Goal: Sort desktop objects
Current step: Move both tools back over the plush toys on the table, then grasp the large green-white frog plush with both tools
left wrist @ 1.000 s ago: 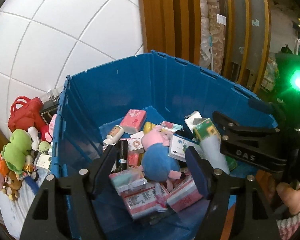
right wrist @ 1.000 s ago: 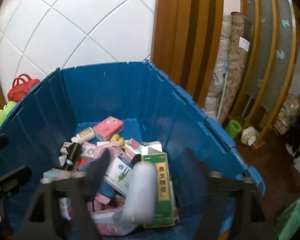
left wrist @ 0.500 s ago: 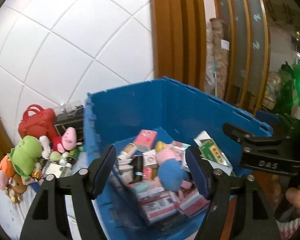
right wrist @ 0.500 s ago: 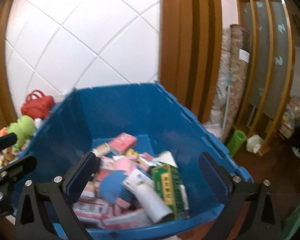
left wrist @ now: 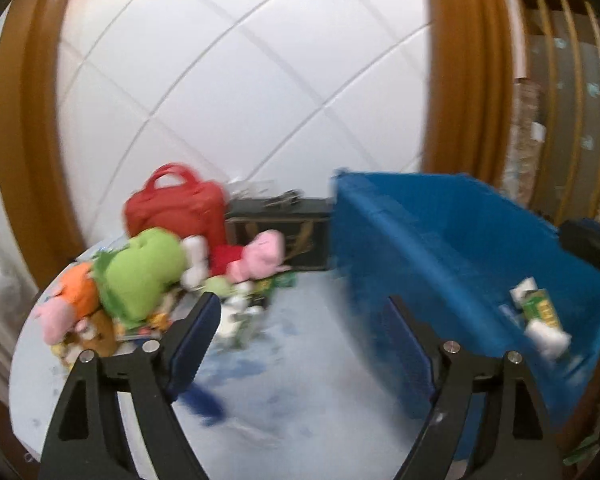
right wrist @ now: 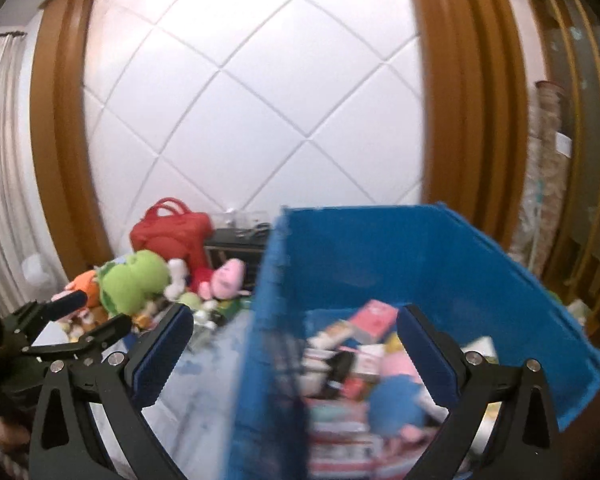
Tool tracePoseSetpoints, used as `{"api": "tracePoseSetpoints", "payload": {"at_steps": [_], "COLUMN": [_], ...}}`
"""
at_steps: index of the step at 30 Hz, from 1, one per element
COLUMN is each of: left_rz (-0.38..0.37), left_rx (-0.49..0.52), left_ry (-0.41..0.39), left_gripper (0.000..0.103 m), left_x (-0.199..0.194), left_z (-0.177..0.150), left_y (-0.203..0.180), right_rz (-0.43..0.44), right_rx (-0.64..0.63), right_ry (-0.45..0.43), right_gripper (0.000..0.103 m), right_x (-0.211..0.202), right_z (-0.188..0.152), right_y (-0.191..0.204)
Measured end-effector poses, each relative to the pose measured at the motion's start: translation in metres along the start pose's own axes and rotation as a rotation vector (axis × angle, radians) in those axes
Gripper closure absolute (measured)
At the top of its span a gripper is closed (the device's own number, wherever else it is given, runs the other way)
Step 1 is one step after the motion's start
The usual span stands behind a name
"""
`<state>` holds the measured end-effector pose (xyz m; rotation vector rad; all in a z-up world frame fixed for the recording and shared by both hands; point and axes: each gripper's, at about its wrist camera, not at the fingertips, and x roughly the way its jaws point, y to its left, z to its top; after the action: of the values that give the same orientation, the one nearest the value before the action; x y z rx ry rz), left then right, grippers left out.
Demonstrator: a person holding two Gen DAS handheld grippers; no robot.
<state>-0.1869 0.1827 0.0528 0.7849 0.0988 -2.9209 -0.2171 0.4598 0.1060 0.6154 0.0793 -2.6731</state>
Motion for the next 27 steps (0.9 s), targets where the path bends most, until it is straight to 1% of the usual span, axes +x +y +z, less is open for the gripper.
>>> {"api": "tracePoseSetpoints", "payload": {"at_steps": [1, 2, 3, 5, 6, 7, 8, 9, 10, 11, 12, 15, 17, 20, 24, 27], "left_rz": [0.016, 0.033, 0.049, 0.074, 0.090, 0.103, 0.118, 0.129, 0.140, 0.149, 0.160, 0.180, 0.190, 0.183, 0.193, 0.244], "left_rx": [0.000, -0.001, -0.004, -0.014, -0.023, -0.035, -0.052, -0.065, -0.079, -0.096, -0.115, -0.151, -0.168, -0.194, -0.228, -0.256], "left_ry": [0.012, 0.026, 0.042, 0.069, 0.087, 0.106, 0.128, 0.143, 0.158, 0.174, 0.192, 0.226, 0.246, 0.271, 0.277, 0.290], "left_gripper": [0.020, 0.020, 0.020, 0.020, 0.020, 0.020, 0.020, 0.020, 0.020, 0.020, 0.020, 0.020, 0.020, 0.020, 0.020, 0.020], "left_x": [0.004, 0.010, 0.015, 0.025, 0.031, 0.038, 0.048, 0.053, 0.060, 0.067, 0.075, 0.097, 0.118, 0.145, 0.192, 0.238], "left_z": [-0.002, -0.004, -0.006, -0.011, -0.013, -0.016, -0.019, -0.022, -0.025, -0.027, -0.029, -0.031, -0.029, -0.021, 0.006, 0.034], "left_y": [0.019, 0.041, 0.062, 0.100, 0.118, 0.138, 0.159, 0.172, 0.186, 0.201, 0.216, 0.248, 0.265, 0.280, 0.302, 0.319], "right_rz": [0.006, 0.020, 0.020, 0.037, 0.058, 0.069, 0.069, 0.085, 0.085, 0.092, 0.092, 0.088, 0.076, 0.063, 0.056, 0.055], "right_rx": [-0.004, -0.006, -0.006, 0.003, 0.016, 0.022, 0.022, 0.026, 0.026, 0.029, 0.029, 0.035, 0.034, 0.027, 0.018, 0.022], "right_ry": [0.005, 0.017, 0.017, 0.036, 0.061, 0.083, 0.083, 0.131, 0.131, 0.193, 0.193, 0.280, 0.328, 0.374, 0.405, 0.413], "right_gripper": [0.000, 0.000, 0.000, 0.000, 0.000, 0.000, 0.000, 0.000, 0.000, 0.000, 0.000, 0.000, 0.000, 0.000, 0.000, 0.000], "right_x": [0.007, 0.025, 0.025, 0.044, 0.065, 0.078, 0.078, 0.102, 0.102, 0.129, 0.129, 0.172, 0.201, 0.232, 0.268, 0.293], "right_z": [0.002, 0.006, 0.006, 0.009, 0.009, 0.008, 0.008, 0.004, 0.004, -0.002, -0.002, -0.011, -0.015, -0.020, -0.017, -0.010], "right_y": [0.016, 0.051, 0.051, 0.083, 0.111, 0.126, 0.126, 0.149, 0.149, 0.168, 0.168, 0.185, 0.192, 0.198, 0.203, 0.202]}}
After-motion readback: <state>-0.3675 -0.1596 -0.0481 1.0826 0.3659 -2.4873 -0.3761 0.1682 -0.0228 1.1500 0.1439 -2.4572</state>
